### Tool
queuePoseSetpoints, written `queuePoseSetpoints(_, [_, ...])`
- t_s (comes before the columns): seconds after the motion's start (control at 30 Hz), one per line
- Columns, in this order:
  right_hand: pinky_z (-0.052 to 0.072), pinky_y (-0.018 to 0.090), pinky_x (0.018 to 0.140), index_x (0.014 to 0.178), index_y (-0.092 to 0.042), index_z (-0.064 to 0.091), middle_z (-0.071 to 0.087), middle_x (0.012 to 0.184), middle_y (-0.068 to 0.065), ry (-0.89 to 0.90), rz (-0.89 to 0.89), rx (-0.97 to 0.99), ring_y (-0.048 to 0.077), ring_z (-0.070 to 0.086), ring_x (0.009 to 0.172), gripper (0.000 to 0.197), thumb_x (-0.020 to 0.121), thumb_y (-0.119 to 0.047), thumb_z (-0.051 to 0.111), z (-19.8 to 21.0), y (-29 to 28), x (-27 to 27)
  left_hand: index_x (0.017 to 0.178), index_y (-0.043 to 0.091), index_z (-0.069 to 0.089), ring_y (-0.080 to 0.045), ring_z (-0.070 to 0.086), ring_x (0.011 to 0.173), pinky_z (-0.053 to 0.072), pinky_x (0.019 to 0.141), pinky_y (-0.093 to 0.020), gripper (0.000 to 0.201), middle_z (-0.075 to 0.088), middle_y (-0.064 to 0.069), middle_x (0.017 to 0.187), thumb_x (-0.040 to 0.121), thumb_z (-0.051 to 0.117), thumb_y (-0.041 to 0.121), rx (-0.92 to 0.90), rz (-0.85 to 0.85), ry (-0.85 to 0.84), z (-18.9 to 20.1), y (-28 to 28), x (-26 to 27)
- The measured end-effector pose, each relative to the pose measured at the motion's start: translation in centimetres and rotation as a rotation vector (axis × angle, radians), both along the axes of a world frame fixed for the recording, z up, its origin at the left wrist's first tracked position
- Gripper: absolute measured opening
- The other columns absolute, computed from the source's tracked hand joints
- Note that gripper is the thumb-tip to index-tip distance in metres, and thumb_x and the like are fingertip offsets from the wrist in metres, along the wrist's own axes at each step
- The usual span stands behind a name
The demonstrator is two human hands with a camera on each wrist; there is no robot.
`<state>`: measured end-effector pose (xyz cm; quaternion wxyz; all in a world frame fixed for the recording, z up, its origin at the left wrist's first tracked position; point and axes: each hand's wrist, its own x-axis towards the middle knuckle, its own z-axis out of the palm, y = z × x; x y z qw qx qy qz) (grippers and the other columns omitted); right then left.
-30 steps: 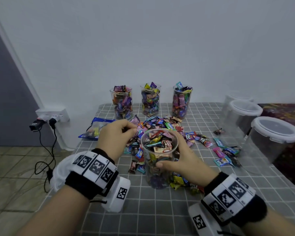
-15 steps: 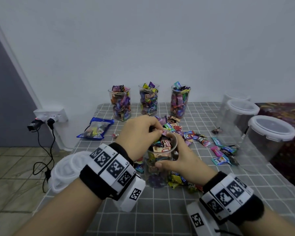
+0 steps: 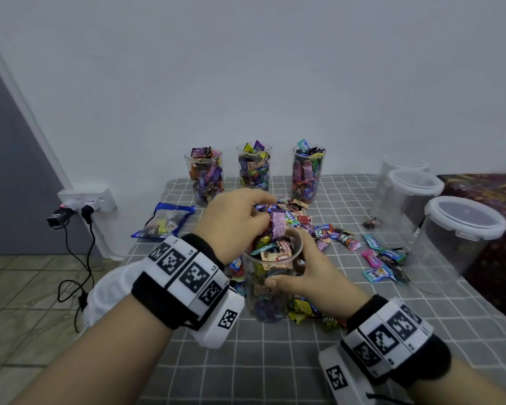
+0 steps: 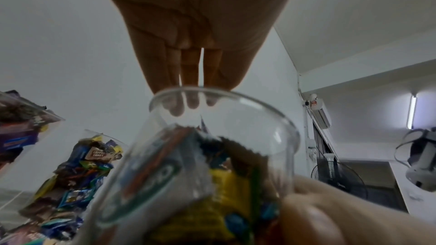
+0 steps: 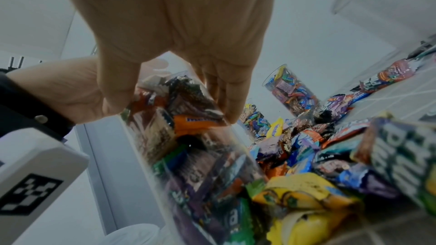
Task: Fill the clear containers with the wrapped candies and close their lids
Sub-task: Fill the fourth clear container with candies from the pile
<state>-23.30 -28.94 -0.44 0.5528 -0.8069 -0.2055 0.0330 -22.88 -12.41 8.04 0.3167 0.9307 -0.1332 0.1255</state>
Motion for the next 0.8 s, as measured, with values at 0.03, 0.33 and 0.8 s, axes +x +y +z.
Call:
queuePoseSetpoints(0.03, [0.042,0.021,0.098,0.132,-0.039,0.032,0.051,0.124,-0.024,0.000,0.002,-0.003,-0.008,0.050,0.112,0.078,0.072,-0.026,0.081,0.0,0.0,0.0,0.117,0.029,0.064,-0.005,0.057,0.090,0.043,0.082,-0.021,0.031,0.061,0.013,0.095,0.089,0.055,0.019,0.071,-0.022,0.008,0.1,-0.3,0.1])
queuePoseSetpoints(0.33, [0.045,0.018,0.092,0.133,-0.034,0.034,0.055,0.122,-0.014,0.023,0.019,0.042,-0.004,0.057,0.107,0.078,0.073,-0.016,0.081,0.0,-0.1,0.0,0.081,0.018,0.072,-0.012,0.062,0.083,0.050,0.078,-0.037,0.015,0.070,0.003,0.084,0.085,0.060,0.025,0.075,-0.179,0.091,-0.2,-0.5,-0.5])
queuePoseSetpoints(0.8, [0.042,0.019,0.098,0.138,-0.031,0.032,0.050,0.129,-0.021,-0.019,-0.003,0.017,-0.009,0.049,0.116,0.082,0.074,-0.020,0.081,-0.2,-0.1,-0.2,0.092,0.024,0.071,-0.002,0.060,0.092,0.050,0.086,-0.031,0.011,0.066,0.014,0.094,0.086,0.062,0.020,-0.177,-0.127,-0.127,-1.7,-0.4,-0.3])
